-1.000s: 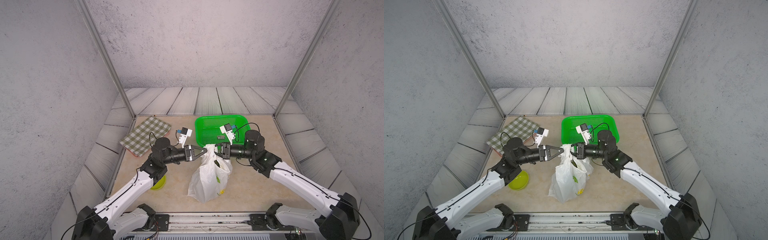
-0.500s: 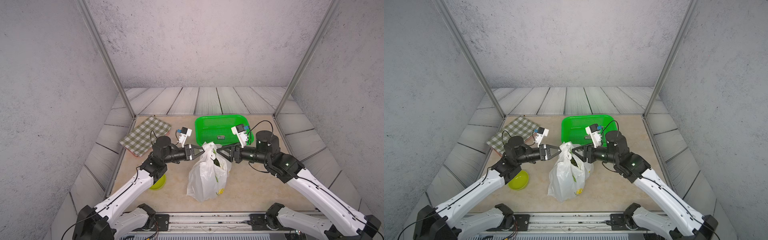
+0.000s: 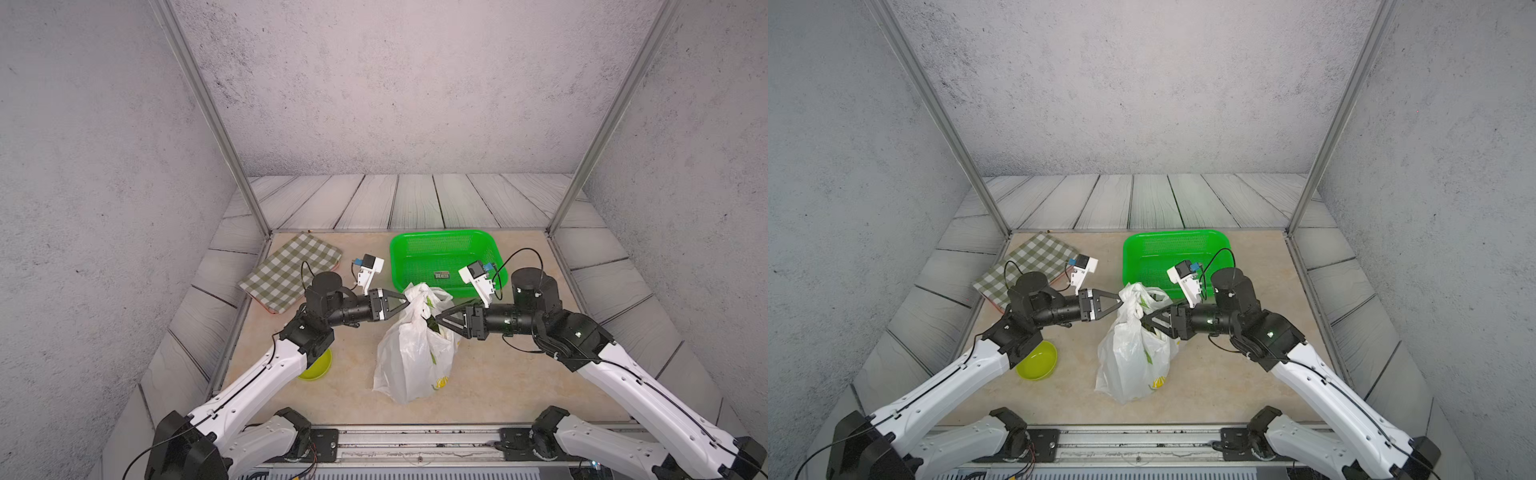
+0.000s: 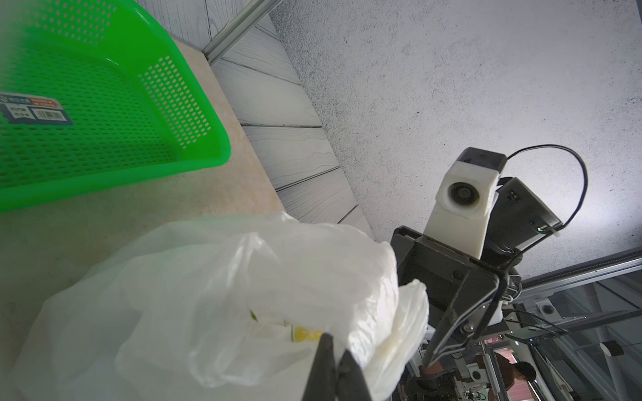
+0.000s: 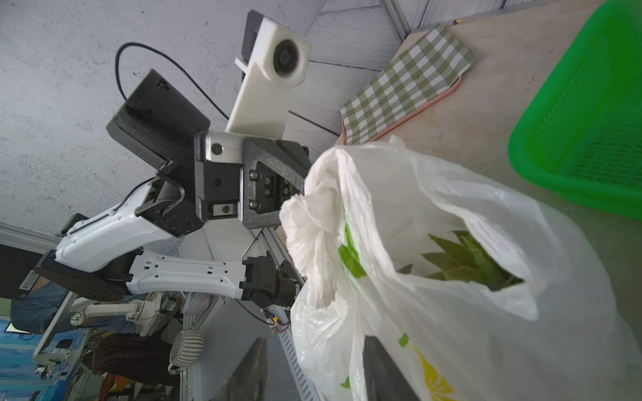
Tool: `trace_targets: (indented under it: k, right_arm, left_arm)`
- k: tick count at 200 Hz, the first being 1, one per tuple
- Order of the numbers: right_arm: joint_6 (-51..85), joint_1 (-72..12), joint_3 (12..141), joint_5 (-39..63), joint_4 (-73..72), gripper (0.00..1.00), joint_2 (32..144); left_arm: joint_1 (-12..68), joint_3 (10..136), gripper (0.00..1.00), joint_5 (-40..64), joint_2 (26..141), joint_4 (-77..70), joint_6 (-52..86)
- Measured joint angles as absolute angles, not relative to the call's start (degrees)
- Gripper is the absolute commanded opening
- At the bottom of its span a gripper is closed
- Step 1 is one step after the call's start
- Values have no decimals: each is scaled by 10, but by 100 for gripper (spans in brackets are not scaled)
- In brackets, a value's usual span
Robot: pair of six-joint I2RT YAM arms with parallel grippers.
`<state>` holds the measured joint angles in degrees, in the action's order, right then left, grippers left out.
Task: Place the pineapple into a plastic bag & tie a knot
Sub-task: Tie the plastic bag at the center of the board.
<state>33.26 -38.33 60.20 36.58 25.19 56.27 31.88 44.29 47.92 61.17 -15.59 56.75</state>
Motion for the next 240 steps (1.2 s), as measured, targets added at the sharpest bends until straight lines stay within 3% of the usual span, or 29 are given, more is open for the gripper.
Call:
trace_targets:
  k: [106, 170, 240]
  right_arm:
    - [349, -383, 599, 396, 198, 48, 616]
    - [361, -383, 599, 407, 163, 33, 639]
    - [369, -383, 589, 430, 142, 4, 639]
  left_arm:
    - [319, 443, 0, 480, 611, -154, 567]
    - [319, 443, 0, 480, 611, -154, 568]
    - [319, 443, 0, 480, 605, -144, 563]
